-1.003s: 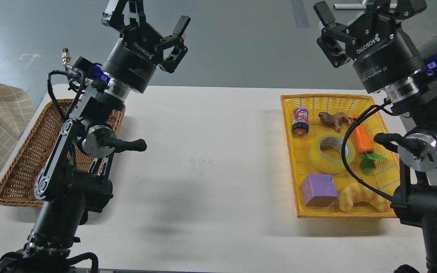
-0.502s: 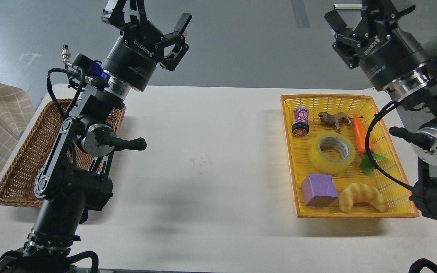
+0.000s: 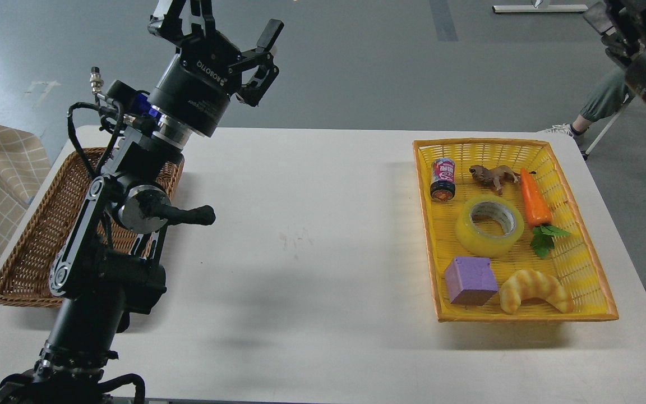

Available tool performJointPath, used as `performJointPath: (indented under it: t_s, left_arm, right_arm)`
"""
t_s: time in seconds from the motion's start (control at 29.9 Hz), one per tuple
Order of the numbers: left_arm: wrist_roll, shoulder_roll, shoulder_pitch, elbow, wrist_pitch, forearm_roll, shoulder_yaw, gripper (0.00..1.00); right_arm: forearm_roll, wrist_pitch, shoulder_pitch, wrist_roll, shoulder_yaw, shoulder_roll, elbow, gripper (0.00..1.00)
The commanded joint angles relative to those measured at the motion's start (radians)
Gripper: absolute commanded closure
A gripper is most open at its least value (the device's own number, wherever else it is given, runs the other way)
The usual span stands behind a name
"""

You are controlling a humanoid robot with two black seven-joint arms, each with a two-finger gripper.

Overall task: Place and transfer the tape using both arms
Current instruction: 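Move the right gripper in from the side toward the tape roll in the tray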

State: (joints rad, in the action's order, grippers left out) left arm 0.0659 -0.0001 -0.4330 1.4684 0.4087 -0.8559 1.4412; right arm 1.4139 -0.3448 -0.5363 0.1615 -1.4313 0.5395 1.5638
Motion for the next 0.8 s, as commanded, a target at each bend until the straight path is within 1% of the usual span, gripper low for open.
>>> performJointPath:
  t_s: [0.0, 0.07, 0.13, 0.17, 0.2, 0.3, 0.47, 0.54, 0.6, 0.67, 0.77]
  left_arm:
    - [0.000, 0.000, 0.000, -0.002, -0.004, 0.000, 0.002, 0.02]
    - [-0.001, 0.000, 0.002, -0.002, -0.004, 0.000, 0.002, 0.02]
    - [-0.001, 0.000, 0.002, -0.003, -0.004, 0.000, 0.002, 0.02]
    - [-0.001, 0.000, 0.003, -0.003, -0.004, 0.000, 0.002, 0.02]
    - [-0.001, 0.000, 0.005, -0.003, -0.005, 0.000, 0.004, 0.02]
    - [-0.001, 0.000, 0.013, -0.003, -0.004, 0.002, 0.007, 0.02]
    - [-0.001, 0.000, 0.016, -0.007, -0.002, 0.002, 0.008, 0.02]
    - [0.000, 0.000, 0.017, -0.007, 0.005, 0.002, 0.010, 0.02]
    - [0.000, 0.000, 0.017, -0.005, 0.009, 0.002, 0.011, 0.02]
    - [0.000, 0.000, 0.020, -0.005, 0.012, 0.002, 0.011, 0.02]
    - [0.002, 0.000, 0.020, -0.005, 0.012, 0.002, 0.011, 0.02]
  right_arm:
    - [0.060, 0.000, -0.016, -0.008, 0.069, 0.095, -0.051, 0.01]
    - [0.076, -0.002, -0.014, -0.013, 0.084, 0.115, -0.067, 0.01]
    - [0.092, -0.022, -0.007, -0.039, 0.117, 0.161, -0.082, 0.01]
    - [0.105, -0.060, -0.008, -0.071, 0.158, 0.218, -0.084, 0.01]
    - [0.114, -0.077, -0.014, -0.098, 0.202, 0.253, -0.087, 0.01]
    - [0.119, -0.080, -0.017, -0.132, 0.233, 0.264, -0.120, 0.01]
    - [0.128, -0.091, 0.002, -0.158, 0.249, 0.278, -0.149, 0.00]
    - [0.146, -0.098, 0.016, -0.158, 0.255, 0.284, -0.146, 0.00]
    - [0.168, -0.143, 0.035, -0.163, 0.268, 0.303, -0.143, 0.00]
    - [0.194, -0.144, 0.045, -0.174, 0.279, 0.313, -0.142, 0.00]
    - [0.258, -0.144, 0.062, -0.175, 0.291, 0.313, -0.140, 0.00]
